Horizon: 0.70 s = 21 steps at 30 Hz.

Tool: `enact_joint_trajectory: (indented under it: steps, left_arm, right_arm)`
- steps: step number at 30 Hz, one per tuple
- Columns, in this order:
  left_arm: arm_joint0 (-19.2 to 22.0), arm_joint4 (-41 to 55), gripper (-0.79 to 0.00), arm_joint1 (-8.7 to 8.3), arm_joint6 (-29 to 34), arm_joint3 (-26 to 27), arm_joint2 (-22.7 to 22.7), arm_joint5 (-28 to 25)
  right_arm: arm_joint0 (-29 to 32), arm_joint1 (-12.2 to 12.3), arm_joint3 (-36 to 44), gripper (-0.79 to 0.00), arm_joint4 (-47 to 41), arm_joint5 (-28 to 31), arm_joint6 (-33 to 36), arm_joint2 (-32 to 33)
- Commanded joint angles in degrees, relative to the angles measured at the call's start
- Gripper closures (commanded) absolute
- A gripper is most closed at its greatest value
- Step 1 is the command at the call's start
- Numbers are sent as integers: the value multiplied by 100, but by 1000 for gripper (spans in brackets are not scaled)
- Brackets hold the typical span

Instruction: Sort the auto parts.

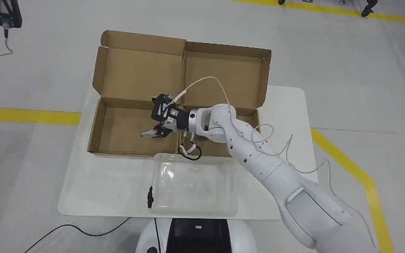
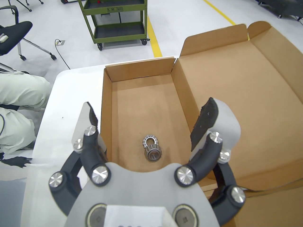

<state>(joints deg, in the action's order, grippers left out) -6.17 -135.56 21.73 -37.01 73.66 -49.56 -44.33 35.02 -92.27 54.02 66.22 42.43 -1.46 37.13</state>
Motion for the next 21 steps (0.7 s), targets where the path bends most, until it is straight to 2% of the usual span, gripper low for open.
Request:
enact_joint_trajectory:
  steps: [1, 11, 21]
  left_arm:
    - [0, 0, -785, 0, 0, 0, 0, 0]
    - [0, 0, -785, 0, 0, 0, 0, 0]
    - [0, 0, -785, 0, 0, 0, 0, 0]
  right_arm:
    - [192, 141, 282, -785, 96, 57, 12, 244]
    - [1541, 811, 2091, -785, 484, 334, 453, 1647]
    - [2620, 1176, 3315, -785, 474, 464, 966, 2661]
